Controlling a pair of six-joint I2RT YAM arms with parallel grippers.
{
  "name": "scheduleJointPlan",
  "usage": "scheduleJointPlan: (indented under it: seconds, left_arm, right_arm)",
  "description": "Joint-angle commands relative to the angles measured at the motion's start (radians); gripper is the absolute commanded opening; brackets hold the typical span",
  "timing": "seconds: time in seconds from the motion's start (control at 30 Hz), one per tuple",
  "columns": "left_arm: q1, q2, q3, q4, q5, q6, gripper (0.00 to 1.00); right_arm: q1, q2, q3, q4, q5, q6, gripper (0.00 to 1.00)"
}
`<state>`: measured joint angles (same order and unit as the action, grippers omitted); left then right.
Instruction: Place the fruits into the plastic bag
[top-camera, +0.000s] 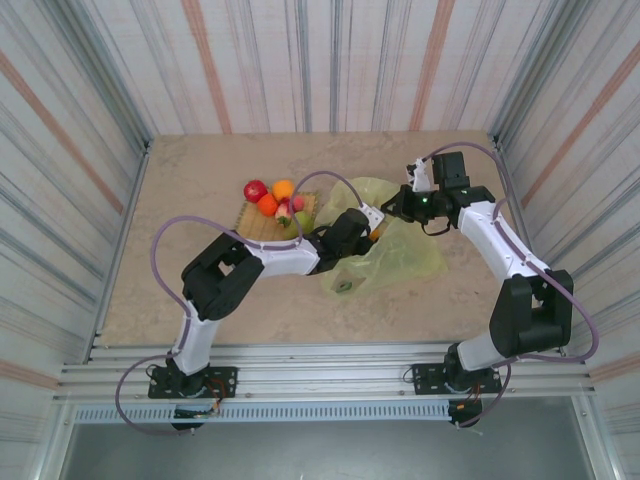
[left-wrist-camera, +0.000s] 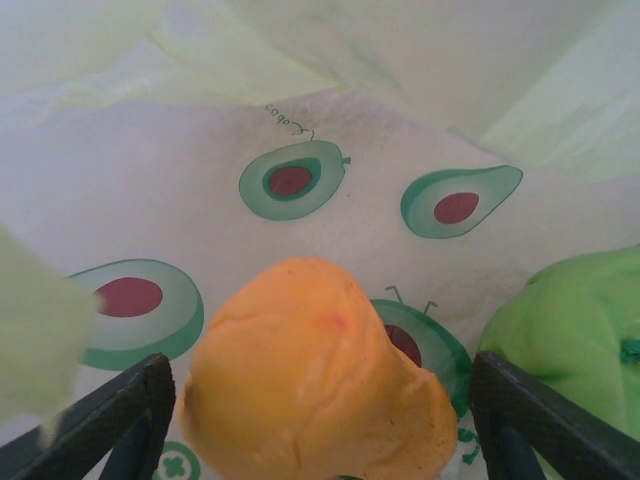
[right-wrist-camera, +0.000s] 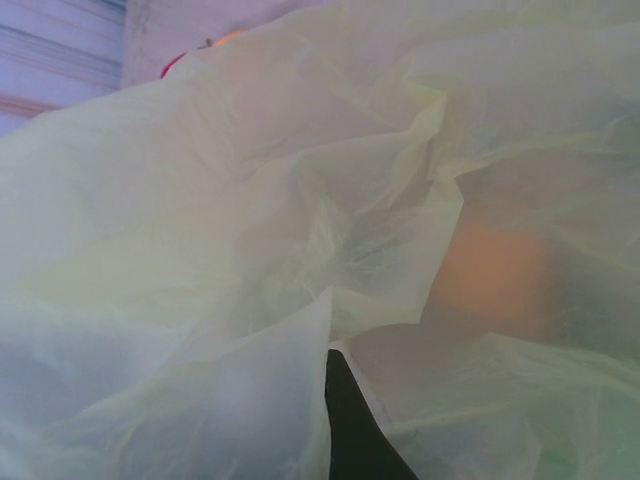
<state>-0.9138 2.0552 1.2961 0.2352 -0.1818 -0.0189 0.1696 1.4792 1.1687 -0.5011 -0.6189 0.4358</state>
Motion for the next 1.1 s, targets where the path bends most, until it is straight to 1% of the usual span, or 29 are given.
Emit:
scheduleJointPlan:
  seconds: [0.0,0.13,0.27,0.43,0.57,0.77,0.93,1.07]
  left_arm:
    - [0.005,-0.008,0.032,0.002,-0.013,-0.025,0.84]
    - [0.006,-0.049,0.009,-0.009,0.006,-0.029,0.9]
    - [0.006,-0.117,-0.041,-0.012,0.056,-0.041,0.93]
    - [0.006,-0.218,-0.126,-0.039,0.119,-0.052,0.95]
    - [0.01,-0.318,-0.198,-0.067,0.182,-0.051,0.95]
    - [0.056,-0.47,-0.299,-0.13,0.368,-0.051,0.92]
    - [0.135,-0.607,-0.389,-0.165,0.584,-0.061,0.91]
    - [0.197,-0.725,-0.437,-0.201,0.71,-0.072,0.91]
  right_arm:
    - [0.005,-0.004,0.005,-0.039,-0.008,-0.025,0.0]
    - [0.0,-0.009,-0.005,-0.037,0.001,-0.028,0.0]
    - [-0.01,-0.016,-0.011,-0.036,0.014,-0.03,0.0]
    - [-0.022,-0.026,-0.012,-0.037,0.049,-0.033,0.0]
    - [-0.023,-0.023,-0.011,-0.037,0.063,-0.039,0.0]
    - [-0.027,-0.022,-0.007,-0.055,0.097,-0.064,0.0]
    - [-0.03,-0.024,-0.011,-0.055,0.105,-0.071,0.0]
    - [-0.03,-0.025,-0.01,-0.048,0.104,-0.072,0.0]
